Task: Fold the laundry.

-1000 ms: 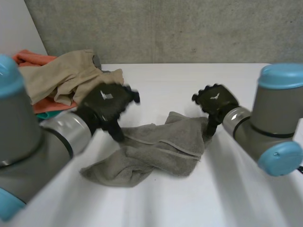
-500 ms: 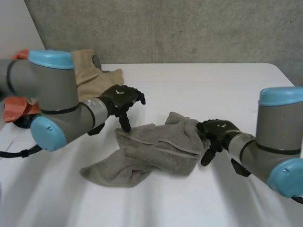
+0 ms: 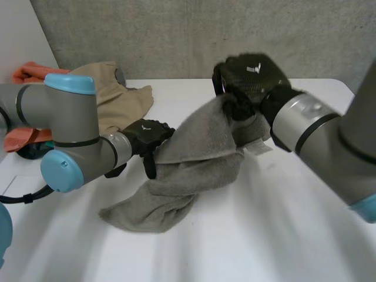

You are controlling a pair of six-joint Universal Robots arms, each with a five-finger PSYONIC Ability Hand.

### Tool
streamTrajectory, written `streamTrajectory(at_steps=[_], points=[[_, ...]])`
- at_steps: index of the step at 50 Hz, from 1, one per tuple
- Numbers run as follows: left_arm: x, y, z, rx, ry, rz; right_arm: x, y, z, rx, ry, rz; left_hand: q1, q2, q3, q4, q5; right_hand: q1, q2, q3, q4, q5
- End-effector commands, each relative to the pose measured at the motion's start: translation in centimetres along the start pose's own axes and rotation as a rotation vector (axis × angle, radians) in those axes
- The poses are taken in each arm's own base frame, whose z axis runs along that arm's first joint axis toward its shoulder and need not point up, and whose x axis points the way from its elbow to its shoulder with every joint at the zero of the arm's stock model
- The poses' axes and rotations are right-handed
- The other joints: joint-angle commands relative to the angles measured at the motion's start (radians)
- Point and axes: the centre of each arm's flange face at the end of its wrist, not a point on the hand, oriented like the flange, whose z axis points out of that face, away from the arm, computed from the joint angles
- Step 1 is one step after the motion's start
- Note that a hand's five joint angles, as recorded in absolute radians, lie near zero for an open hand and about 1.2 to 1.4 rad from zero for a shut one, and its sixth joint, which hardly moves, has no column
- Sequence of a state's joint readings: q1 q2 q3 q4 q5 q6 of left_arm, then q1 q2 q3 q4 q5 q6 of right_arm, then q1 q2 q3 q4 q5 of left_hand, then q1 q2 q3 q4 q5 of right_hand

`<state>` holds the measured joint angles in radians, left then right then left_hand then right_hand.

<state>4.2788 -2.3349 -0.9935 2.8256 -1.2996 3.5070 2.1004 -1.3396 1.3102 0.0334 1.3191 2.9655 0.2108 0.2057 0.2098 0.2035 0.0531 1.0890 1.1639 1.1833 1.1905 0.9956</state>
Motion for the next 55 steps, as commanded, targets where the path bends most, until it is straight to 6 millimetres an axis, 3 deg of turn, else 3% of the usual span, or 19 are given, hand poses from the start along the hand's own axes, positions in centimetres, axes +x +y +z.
streamTrajectory(at_steps=[1, 5, 7, 8, 10, 13, 17, 19, 24, 28, 31, 35, 38, 42, 46, 51, 52, 53, 55], points=[[0.2, 1.0, 1.4, -0.011, -0.016, 0.023, -1.0, -4.6, -2.3, 0.067, -0.063, 0.004, -0.036, -0.031, -0.035, -0.029, -0.053, 0.307, 0.232, 0.213, 0.206, 0.226], [0.5, 1.3, 2.3, -0.010, -0.033, 0.026, -1.5, -7.0, -3.7, 0.120, -0.078, -0.003, 0.049, 0.054, 0.050, 0.056, 0.032, 0.307, 0.232, 0.213, 0.206, 0.226], [0.5, 1.2, 2.4, -0.010, -0.044, 0.024, -1.4, -7.5, -4.0, 0.131, -0.071, -0.003, 0.415, 0.420, 0.416, 0.422, 0.398, 0.307, 0.232, 0.213, 0.206, 0.226], [0.2, 1.0, 2.4, -0.003, -0.061, 0.013, -1.2, -7.7, -4.1, 0.139, -0.065, -0.004, 0.902, 0.907, 0.903, 0.909, 0.885, 0.307, 0.232, 0.213, 0.206, 0.226], [-0.4, 0.0, 2.1, 0.027, -0.092, -0.011, -0.9, -7.4, -4.0, 0.130, -0.056, -0.006, 1.184, 1.189, 1.185, 1.192, 1.167, 0.307, 0.232, 0.213, 0.206, 0.226], [-1.7, -1.7, 1.4, 0.085, -0.152, -0.048, 0.9, -5.5, -2.7, 0.078, -0.004, -0.004, 1.185, 1.191, 1.186, 1.193, 1.169, 0.307, 0.232, 0.213, 0.206, 0.226], [-4.8, -6.9, -1.1, 0.292, -0.300, -0.086, 3.3, -2.3, 0.0, -0.004, 0.059, -0.023, 1.185, 1.191, 1.186, 1.193, 1.169, 0.307, 0.232, 0.213, 0.206, 0.226], [-5.7, -8.8, -2.3, 0.373, -0.341, -0.088, 4.1, -1.7, 0.8, -0.015, 0.082, -0.042, 1.185, 1.191, 1.186, 1.193, 1.169, 0.307, 0.232, 0.213, 0.206, 0.226], [-7.6, -14.5, -7.2, 0.627, -0.462, -0.071, 6.5, -1.3, 3.9, 0.024, 0.178, -0.097, 1.185, 1.191, 1.186, 1.193, 1.169, 0.307, 0.232, 0.213, 0.206, 0.226], [-7.6, -16.3, -10.5, 0.722, -0.499, -0.066, 7.5, -2.0, 4.9, 0.071, 0.219, -0.127, 1.185, 1.191, 1.186, 1.193, 1.169, 0.307, 0.232, 0.213, 0.206, 0.226], [-7.1, -15.9, -11.4, 0.726, -0.491, -0.064, 7.5, -1.8, 5.2, 0.075, 0.213, -0.134, 1.185, 1.191, 1.186, 1.193, 1.169, 0.307, 0.232, 0.213, 0.206, 0.226], [-5.8, -13.2, -11.3, 0.653, -0.452, -0.059, 7.5, 0.1, 5.6, 0.027, 0.193, -0.140, 1.185, 1.191, 1.186, 1.193, 1.169, 0.307, 0.232, 0.213, 0.206, 0.226], [-4.6, -9.9, -10.2, 0.557, -0.405, -0.052, 7.2, 2.6, 5.7, -0.041, 0.160, -0.148, 1.185, 1.191, 1.186, 1.193, 1.169, 0.307, 0.232, 0.213, 0.206, 0.226], [-3.3, -4.7, -7.8, 0.396, -0.341, -0.021, 6.2, 7.7, 6.2, -0.173, 0.085, -0.223, 1.185, 1.191, 1.186, 1.193, 1.169, 0.307, 0.232, 0.213, 0.206, 0.226], [-2.2, -1.2, -6.3, 0.270, -0.293, 0.006, 5.7, 12.0, 6.9, -0.272, 0.050, -0.302, 1.185, 1.191, 1.186, 1.193, 1.169, 0.307, 0.232, 0.213, 0.206, 0.226], [-1.5, 0.2, -6.0, 0.200, -0.260, 0.007, 5.8, 15.2, 8.3, -0.324, 0.052, -0.382, 1.185, 1.191, 1.186, 1.193, 1.169, 0.307, 0.232, 0.213, 0.206, 0.226], [-1.4, 0.2, -6.1, 0.198, -0.256, 0.006, 6.1, 15.5, 8.5, -0.325, 0.068, -0.387, 1.185, 1.191, 1.186, 1.193, 1.169, 0.266, 0.191, 0.172, 0.165, 0.185], [-1.3, 0.1, -6.2, 0.196, -0.253, 0.002, 6.6, 15.7, 9.0, -0.312, 0.102, -0.386, 1.185, 1.191, 1.186, 1.193, 1.169, -0.098, -0.172, -0.192, -0.199, -0.179], [-1.3, -0.2, -6.5, 0.205, -0.252, 0.004, 7.1, 15.6, 9.4, -0.285, 0.140, -0.376, 1.185, 1.191, 1.186, 1.193, 1.169, -0.475, -0.550, -0.569, -0.577, -0.556]])
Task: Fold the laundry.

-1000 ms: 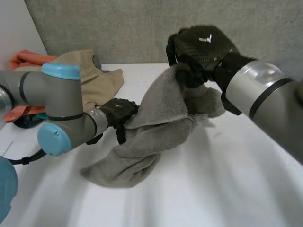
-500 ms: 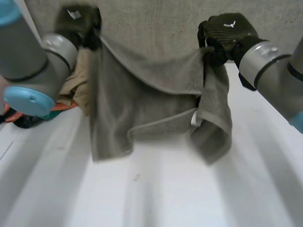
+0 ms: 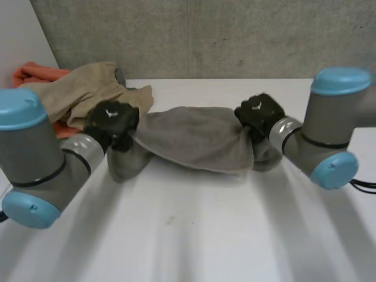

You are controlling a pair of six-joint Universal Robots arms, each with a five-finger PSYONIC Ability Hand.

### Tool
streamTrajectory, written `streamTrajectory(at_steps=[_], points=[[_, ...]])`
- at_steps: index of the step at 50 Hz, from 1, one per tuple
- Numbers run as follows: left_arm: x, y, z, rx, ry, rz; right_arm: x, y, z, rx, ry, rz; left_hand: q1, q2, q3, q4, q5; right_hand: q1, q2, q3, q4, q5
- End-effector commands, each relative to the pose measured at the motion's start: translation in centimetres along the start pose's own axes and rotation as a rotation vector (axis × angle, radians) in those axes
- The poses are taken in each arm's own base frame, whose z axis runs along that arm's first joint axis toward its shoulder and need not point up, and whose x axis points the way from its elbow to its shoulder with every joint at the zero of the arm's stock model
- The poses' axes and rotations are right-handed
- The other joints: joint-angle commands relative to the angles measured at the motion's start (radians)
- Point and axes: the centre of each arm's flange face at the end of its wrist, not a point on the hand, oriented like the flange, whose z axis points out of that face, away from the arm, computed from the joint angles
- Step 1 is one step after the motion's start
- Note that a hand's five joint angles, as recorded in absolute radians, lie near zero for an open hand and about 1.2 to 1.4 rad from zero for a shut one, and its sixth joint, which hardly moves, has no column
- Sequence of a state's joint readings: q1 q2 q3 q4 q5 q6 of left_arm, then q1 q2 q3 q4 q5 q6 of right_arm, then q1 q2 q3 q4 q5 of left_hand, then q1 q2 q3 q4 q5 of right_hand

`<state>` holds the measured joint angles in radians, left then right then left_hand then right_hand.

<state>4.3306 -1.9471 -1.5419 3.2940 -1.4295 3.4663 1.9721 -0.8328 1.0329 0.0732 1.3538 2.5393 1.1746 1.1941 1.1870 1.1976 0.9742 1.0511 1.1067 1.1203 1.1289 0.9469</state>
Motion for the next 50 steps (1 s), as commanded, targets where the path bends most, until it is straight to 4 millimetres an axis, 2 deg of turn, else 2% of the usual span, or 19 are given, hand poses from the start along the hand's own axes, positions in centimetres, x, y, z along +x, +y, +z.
streamTrajectory(at_steps=[1, 2, 5, 9, 10, 11, 13, 17, 21, 24, 28, 34, 40, 50], points=[[0.2, -0.3, -0.5, -0.015, 0.016, -0.001, 0.7, 1.4, 2.3, 0.010, 0.106, -0.009, 0.222, 0.202, 0.209, 0.199, 0.248, -0.564, -0.620, -0.633, -0.642, -0.634], [0.2, -0.7, -0.8, -0.004, 0.016, -0.001, 0.9, 1.3, 2.4, 0.020, 0.128, 0.015, 0.222, 0.202, 0.209, 0.199, 0.248, -0.687, -0.743, -0.757, -0.765, -0.758], [0.1, -1.4, -1.2, 0.014, 0.015, -0.001, 0.8, 1.1, 1.8, 0.018, 0.135, 0.052, 0.222, 0.202, 0.209, 0.199, 0.248, -0.812, -0.867, -0.881, -0.889, -0.882], [-0.1, -2.3, -1.7, 0.036, 0.007, -0.004, 1.2, -0.2, -0.9, -0.017, 0.140, 0.108, 0.222, 0.202, 0.209, 0.199, 0.248, -0.821, -0.876, -0.890, -0.899, -0.891], [-0.2, -2.6, -1.8, 0.040, 0.009, -0.008, 1.5, -0.6, -2.5, -0.043, 0.140, 0.150, 0.222, 0.202, 0.209, 0.199, 0.248, -0.792, -0.847, -0.861, -0.869, -0.862], [-0.2, -2.8, -1.9, 0.045, 0.010, -0.009, 1.6, -0.7, -3.3, -0.057, 0.140, 0.176, 0.222, 0.202, 0.209, 0.199, 0.248, -0.765, -0.821, -0.834, -0.843, -0.836], [-0.4, -3.3, -2.2, 0.055, 0.014, -0.019, 1.9, -0.3, -5.4, -0.114, 0.130, 0.269, 0.222, 0.202, 0.209, 0.199, 0.248, -0.634, -0.689, -0.703, -0.712, -0.704], [-0.2, -4.6, -3.0, 0.081, 0.032, -0.031, 1.3, 0.8, -8.1, -0.198, 0.074, 0.404, 0.222, 0.202, 0.209, 0.199, 0.248, -0.334, -0.390, -0.404, -0.412, -0.405], [0.1, -6.2, -3.9, 0.116, 0.048, -0.040, -0.7, 2.2, -9.7, -0.255, -0.027, 0.489, 0.222, 0.202, 0.209, 0.199, 0.248, -0.216, -0.272, -0.286, -0.294, -0.287], [0.2, -7.1, -4.5, 0.133, 0.051, -0.047, -1.9, 3.0, -10.1, -0.264, -0.074, 0.507, 0.222, 0.202, 0.209, 0.199, 0.248, -0.166, -0.222, -0.235, -0.244, -0.237], [0.5, -8.4, -5.5, 0.155, 0.062, -0.056, -3.2, 3.9, -9.3, -0.231, -0.107, 0.505, 0.222, 0.202, 0.209, 0.199, 0.248, -0.195, -0.251, -0.264, -0.273, -0.266], [0.7, -9.4, -6.7, 0.182, 0.067, -0.054, -4.6, 4.4, -5.6, -0.157, -0.085, 0.514, 0.222, 0.202, 0.209, 0.199, 0.248, -0.592, -0.647, -0.661, -0.669, -0.662], [0.3, -9.9, -7.3, 0.203, 0.052, -0.047, -5.5, 4.0, -2.4, -0.128, -0.040, 0.507, 0.222, 0.202, 0.209, 0.199, 0.248, -0.580, -0.636, -0.649, -0.658, -0.651], [-1.0, -9.7, -7.0, 0.194, 0.018, -0.059, -6.5, 3.3, 1.0, -0.070, 0.048, 0.495, 0.222, 0.202, 0.209, 0.199, 0.248, -0.416, -0.471, -0.485, -0.494, -0.486]])
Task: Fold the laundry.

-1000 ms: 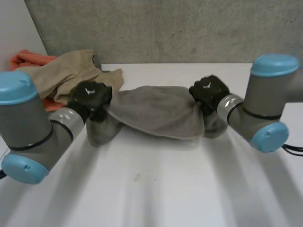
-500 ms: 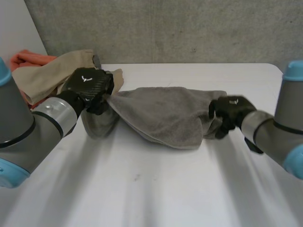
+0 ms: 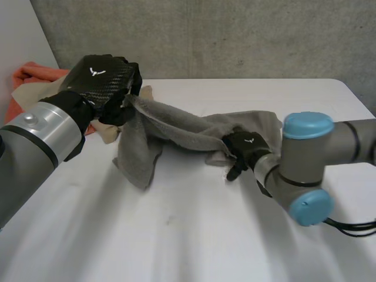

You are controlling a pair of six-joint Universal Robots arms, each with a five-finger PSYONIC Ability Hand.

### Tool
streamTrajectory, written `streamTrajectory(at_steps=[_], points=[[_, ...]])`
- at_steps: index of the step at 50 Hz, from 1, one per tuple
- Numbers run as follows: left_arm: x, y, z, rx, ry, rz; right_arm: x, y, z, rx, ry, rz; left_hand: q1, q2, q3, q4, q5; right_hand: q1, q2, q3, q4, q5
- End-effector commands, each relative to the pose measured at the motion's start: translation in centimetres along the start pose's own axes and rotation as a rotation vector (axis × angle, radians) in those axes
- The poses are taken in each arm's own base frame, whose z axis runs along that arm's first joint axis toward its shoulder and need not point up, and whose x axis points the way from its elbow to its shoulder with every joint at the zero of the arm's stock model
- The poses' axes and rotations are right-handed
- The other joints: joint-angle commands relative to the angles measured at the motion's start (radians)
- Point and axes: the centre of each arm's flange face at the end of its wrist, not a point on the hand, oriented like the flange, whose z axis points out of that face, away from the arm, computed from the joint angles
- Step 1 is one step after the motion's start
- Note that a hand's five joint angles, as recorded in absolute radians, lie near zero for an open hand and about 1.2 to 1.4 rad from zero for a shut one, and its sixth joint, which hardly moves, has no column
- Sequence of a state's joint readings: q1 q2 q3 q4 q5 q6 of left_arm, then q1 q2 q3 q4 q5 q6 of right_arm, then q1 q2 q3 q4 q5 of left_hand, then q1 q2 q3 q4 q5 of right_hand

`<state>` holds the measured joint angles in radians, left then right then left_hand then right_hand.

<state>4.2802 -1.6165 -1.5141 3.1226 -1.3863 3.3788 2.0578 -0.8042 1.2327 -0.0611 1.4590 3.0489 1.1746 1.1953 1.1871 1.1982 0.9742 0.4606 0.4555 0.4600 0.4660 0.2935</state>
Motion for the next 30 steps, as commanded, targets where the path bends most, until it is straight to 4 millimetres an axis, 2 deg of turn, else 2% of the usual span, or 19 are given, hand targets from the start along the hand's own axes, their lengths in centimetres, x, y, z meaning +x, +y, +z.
streamTrajectory(at_steps=[1, 5, 11, 15, 16, 20, 23, 24, 27, 28, 30], points=[[-0.9, 0.2, 0.1, -0.008, -0.023, -0.005, -0.8, -0.2, 2.2, 0.049, 0.055, 0.001, 0.222, 0.201, 0.209, 0.198, 0.248, 0.187, 0.192, 0.187, 0.181, 0.179], [-1.0, 0.3, 0.0, -0.012, -0.027, -0.012, -1.2, -0.4, 3.6, 0.104, 0.079, 0.030, 0.222, 0.201, 0.209, 0.198, 0.248, 0.210, 0.215, 0.211, 0.205, 0.203], [-1.3, 0.3, 0.0, -0.013, -0.036, -0.013, -2.3, -0.9, 4.5, 0.155, 0.060, 0.063, 0.222, 0.201, 0.209, 0.198, 0.248, 0.289, 0.294, 0.290, 0.284, 0.282], [-1.6, 0.4, 0.0, -0.013, -0.044, -0.013, -2.3, -0.5, 5.2, 0.156, 0.063, 0.064, 0.222, 0.201, 0.209, 0.198, 0.248, 0.664, 0.669, 0.665, 0.659, 0.657], [-1.8, 0.3, 0.0, -0.011, -0.049, -0.014, -2.1, -0.5, 5.3, 0.153, 0.066, 0.064, 0.222, 0.201, 0.209, 0.198, 0.248, 0.933, 0.938, 0.933, 0.928, 0.925], [-2.5, 0.1, 0.1, -0.002, -0.072, -0.015, -0.6, -1.1, 4.8, 0.137, 0.089, 0.069, 0.222, 0.201, 0.209, 0.198, 0.248, 0.936, 0.941, 0.936, 0.930, 0.928], [-3.0, 0.1, 0.2, 0.001, -0.091, -0.014, 1.2, -3.2, 3.4, 0.147, 0.114, 0.052, 0.222, 0.201, 0.209, 0.198, 0.248, 0.936, 0.941, 0.936, 0.930, 0.928], [-3.4, 0.2, 0.2, -0.003, -0.102, -0.008, 2.7, -5.6, 2.1, 0.183, 0.129, 0.002, 0.222, 0.201, 0.209, 0.198, 0.248, 0.936, 0.941, 0.936, 0.930, 0.928], [-3.9, 0.5, 0.4, -0.011, -0.115, -0.007, 5.4, -9.5, -0.5, 0.235, 0.147, -0.130, 0.222, 0.201, 0.209, 0.198, 0.248, 0.936, 0.941, 0.936, 0.930, 0.928], [-4.3, 0.7, 0.5, -0.014, -0.120, -0.005, 6.4, -11.3, -2.6, 0.227, 0.134, -0.238, 0.222, 0.201, 0.209, 0.198, 0.248, 0.936, 0.941, 0.936, 0.930, 0.928], [-4.4, 1.2, 0.8, -0.031, -0.111, -0.002, 7.1, -12.6, -4.6, 0.208, 0.123, -0.329, 0.222, 0.201, 0.209, 0.198, 0.248, 0.936, 0.941, 0.936, 0.930, 0.928]])
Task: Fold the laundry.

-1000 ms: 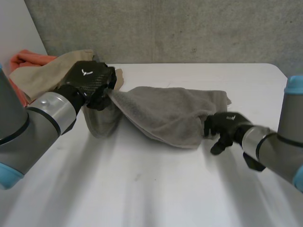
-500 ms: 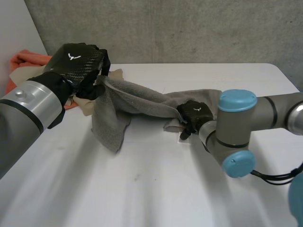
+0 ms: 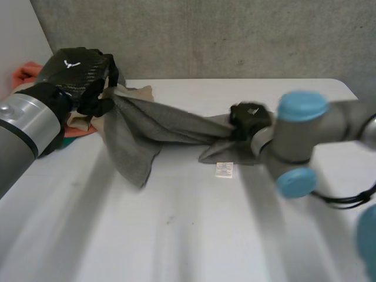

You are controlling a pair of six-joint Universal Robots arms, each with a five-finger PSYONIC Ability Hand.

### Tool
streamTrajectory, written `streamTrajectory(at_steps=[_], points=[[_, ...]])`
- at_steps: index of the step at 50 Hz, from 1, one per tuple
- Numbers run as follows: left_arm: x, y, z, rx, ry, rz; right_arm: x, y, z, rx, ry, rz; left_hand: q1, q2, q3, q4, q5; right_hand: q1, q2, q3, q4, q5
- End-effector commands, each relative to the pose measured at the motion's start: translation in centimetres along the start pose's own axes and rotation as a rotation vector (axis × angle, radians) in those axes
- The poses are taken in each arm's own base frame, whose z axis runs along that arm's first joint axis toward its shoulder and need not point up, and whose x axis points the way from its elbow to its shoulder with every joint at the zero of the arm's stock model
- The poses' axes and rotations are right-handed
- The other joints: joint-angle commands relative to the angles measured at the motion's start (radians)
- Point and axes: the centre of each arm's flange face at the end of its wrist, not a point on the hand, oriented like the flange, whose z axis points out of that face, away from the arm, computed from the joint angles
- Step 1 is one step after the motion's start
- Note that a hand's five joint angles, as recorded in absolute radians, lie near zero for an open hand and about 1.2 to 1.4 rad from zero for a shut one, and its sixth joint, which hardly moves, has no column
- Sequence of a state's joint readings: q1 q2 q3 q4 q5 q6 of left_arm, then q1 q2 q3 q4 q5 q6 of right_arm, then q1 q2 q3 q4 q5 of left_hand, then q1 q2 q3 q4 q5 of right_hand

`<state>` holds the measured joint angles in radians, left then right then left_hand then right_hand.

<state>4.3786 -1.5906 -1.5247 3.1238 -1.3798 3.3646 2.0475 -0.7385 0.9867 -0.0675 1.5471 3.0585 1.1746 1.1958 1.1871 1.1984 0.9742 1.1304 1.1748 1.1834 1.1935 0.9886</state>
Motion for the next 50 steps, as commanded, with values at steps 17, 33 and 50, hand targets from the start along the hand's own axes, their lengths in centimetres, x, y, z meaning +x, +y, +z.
streamTrajectory(at_steps=[17, 33, 50], points=[[2.3, 7.5, 7.7, -0.169, 0.148, 0.199, 5.8, -6.3, -8.0, -0.246, -0.093, -0.620, 0.222, 0.200, 0.209, 0.198, 0.248, 0.266, 0.221, 0.213, 0.203, 0.233], [-2.4, -15.2, 9.7, 0.759, -0.297, 0.211, 10.0, -25.4, -4.9, 0.760, 0.509, -0.643, 0.222, 0.200, 0.209, 0.198, 0.248, 0.266, 0.221, 0.213, 0.203, 0.233], [-1.3, 0.6, 10.8, 0.283, -0.215, 0.205, 10.7, -14.5, -3.1, 0.421, 0.172, -0.608, 0.222, 0.200, 0.209, 0.198, 0.248, 0.266, 0.221, 0.213, 0.203, 0.233]])
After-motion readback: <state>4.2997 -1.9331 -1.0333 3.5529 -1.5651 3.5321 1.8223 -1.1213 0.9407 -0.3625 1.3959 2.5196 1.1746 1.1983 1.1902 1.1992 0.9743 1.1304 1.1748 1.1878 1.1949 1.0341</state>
